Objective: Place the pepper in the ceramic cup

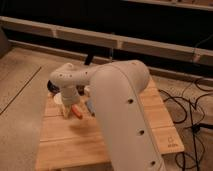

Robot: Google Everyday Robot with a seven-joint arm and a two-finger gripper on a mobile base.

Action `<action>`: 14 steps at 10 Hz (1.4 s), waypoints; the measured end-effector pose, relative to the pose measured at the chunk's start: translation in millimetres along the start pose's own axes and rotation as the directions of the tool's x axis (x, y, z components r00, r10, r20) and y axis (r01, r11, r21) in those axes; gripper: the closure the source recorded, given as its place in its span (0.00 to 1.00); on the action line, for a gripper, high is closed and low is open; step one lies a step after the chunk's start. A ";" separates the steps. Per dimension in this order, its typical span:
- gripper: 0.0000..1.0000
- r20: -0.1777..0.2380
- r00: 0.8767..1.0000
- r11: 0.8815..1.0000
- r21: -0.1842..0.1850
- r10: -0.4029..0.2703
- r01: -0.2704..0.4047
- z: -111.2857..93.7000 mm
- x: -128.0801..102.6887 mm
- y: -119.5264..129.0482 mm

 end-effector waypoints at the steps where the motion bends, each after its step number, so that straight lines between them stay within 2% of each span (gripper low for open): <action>1: 0.35 0.027 1.000 1.000 -0.002 -0.002 0.002 2.9 -8.1 -0.7; 3: 0.35 0.077 0.997 1.000 -0.006 -0.022 0.023 2.7 -19.3 -5.4; 5: 0.35 0.093 0.994 0.998 -0.019 -0.053 0.055 5.6 -23.1 -6.9; 10: 0.35 0.023 0.993 0.991 -0.076 -0.113 0.114 40.1 -19.9 -2.8; 11: 0.42 0.017 0.992 0.989 -0.077 -0.128 0.129 44.5 -22.5 -3.6; 14: 0.70 0.032 0.988 0.986 -0.066 -0.154 0.156 42.9 -27.9 -7.3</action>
